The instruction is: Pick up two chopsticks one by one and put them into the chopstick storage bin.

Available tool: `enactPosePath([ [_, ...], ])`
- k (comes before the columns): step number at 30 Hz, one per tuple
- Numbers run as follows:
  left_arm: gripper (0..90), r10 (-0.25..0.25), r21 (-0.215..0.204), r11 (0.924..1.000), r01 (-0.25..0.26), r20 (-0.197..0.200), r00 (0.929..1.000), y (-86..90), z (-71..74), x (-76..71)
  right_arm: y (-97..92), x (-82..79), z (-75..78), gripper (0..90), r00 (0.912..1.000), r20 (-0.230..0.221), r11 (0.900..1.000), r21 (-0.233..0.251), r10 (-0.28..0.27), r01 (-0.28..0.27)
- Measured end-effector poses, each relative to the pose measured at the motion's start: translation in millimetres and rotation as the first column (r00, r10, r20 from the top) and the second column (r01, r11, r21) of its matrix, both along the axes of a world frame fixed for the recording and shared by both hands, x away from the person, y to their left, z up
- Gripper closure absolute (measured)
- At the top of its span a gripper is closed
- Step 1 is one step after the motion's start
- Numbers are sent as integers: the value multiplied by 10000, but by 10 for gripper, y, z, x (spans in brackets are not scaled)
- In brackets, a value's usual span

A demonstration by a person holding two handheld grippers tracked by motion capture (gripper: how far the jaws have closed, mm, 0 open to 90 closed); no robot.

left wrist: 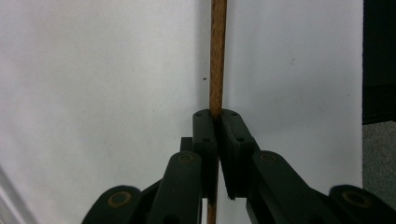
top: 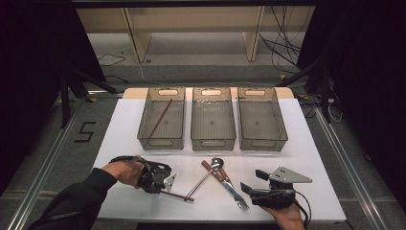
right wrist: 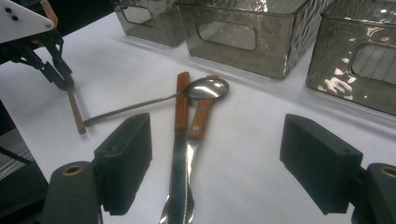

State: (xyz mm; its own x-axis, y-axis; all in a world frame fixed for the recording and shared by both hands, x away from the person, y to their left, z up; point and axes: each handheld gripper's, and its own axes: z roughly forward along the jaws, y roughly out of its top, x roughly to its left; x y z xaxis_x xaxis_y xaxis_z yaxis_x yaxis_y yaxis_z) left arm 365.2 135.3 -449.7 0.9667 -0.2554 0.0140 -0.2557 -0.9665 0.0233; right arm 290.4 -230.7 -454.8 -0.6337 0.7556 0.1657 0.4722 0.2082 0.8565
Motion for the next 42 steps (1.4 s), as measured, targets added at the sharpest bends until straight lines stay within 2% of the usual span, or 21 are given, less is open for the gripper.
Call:
enactPosePath([
  [4,850,79,-176,9998,-78,35,10000,3,77,-10,0,1,0,258,10000,-1,10000,5,-7,7],
  [6,850,192,-470,9987,-187,117,9997,3,139,0,0,0,1,258,10000,7,10000,5,0,0],
  [8,850,476,-690,9965,-466,130,9988,6,207,9,-1,0,1,258,10000,10,10000,5,-8,8],
  [10,850,715,-907,9936,-679,379,9967,-8,276,30,-2,0,1,258,10000,3,10000,15,-15,15],
  [13,850,1263,-1295,9846,-1177,601,9902,-29,367,64,1,-1,2,258,10000,10,10000,8,-10,10],
  [16,849,2050,-1848,9649,-1866,861,9750,-50,448,125,0,-2,2,258,10000,12,10000,8,-7,7],
  [19,849,2937,-2373,9351,-2633,1027,9504,-70,544,207,-5,-2,3,258,10000,9,10000,26,-24,24],
  [20,849,3388,-2665,9153,-3021,1035,9351,-75,587,242,-5,-3,3,258,10000,10,10000,30,-26,26],
  [22,849,3840,-2943,8937,-3386,1118,9165,-78,652,299,-6,-4,4,258,10000,7,10000,42,-33,33],
  [24,849,4493,-3294,8583,-3934,1122,8863,-79,723,369,-5,-5,5,258,10000,9,10000,39,-33,33],
  [26,849,4832,-3509,8370,-4198,1142,8680,-76,768,424,-6,-5,5,258,10000,14,10000,42,-32,32],
  [27,849,5019,-3582,8269,-4335,1225,8562,-72,791,461,-6,-5,5,258,10000,16,10000,47,-36,36],
  [28,849,5229,-3710,8130,-4488,1258,8431,-67,809,503,-7,-5,6,258,10000,16,10000,45,-39,38],
  [29,849,5366,-3778,8030,-4609,1218,8350,-62,821,530,-8,-6,6,258,10000,17,10000,51,-40,40],
  [30,849,5589,-3911,7862,-4785,1194,8206,-56,833,564,-9,-6,6,258,10000,20,10000,51,-40,40],
  [33,849,5946,-4094,7583,-5073,1154,7957,-28,885,671,-13,-5,6,258,10000,7,10000,50,-51,51],
  [35,849,6212,-4319,7322,-5267,1064,7764,-12,921,730,-13,-5,5,257,10000,14,10000,54,-46,46],
  [36,849,6248,-4353,7282,-5293,1042,7738,-2,942,757,-12,-5,5,258,10000,11,10000,52,-48,48],
  [37,849,6442,-4518,7068,-5443,933,7591,9,969,796,-12,-5,5,258,10000,11,10000,54,-42,42],
  [38,849,6454,-4531,7057,-5446,940,7581,17,989,825,-12,-4,4,258,10000,1,10000,58,-42,42],
  [42,849,6839,-4895,6631,-5662,890,7241,41,1082,961,-13,-3,4,258,10000,-6,10000,67,-45,45],
])
